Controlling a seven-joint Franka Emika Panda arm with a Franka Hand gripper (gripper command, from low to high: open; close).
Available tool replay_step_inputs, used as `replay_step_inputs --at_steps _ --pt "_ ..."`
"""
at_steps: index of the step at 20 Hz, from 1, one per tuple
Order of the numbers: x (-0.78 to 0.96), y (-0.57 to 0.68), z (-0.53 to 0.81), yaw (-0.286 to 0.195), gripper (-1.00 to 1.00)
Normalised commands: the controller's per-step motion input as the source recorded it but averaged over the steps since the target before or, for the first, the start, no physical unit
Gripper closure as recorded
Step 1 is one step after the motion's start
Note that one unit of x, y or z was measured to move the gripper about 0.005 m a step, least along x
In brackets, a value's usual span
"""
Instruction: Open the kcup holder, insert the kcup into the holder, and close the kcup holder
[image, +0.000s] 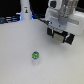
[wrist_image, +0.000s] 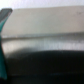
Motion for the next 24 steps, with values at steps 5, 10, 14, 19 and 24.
replay_step_inputs --at_steps 5,10,14,19,24 --pt "0.92 -0.36 0.16 -0.078 1.00" --pt "0.87 -0.36 0.17 -0.083 1.00" --pt "0.71 -0.22 0.18 -0.089 -1.00" --pt "0.61 -0.16 0.14 -0.121 -1.00" --pt "0.41 -0.29 0.21 -0.129 -1.00"
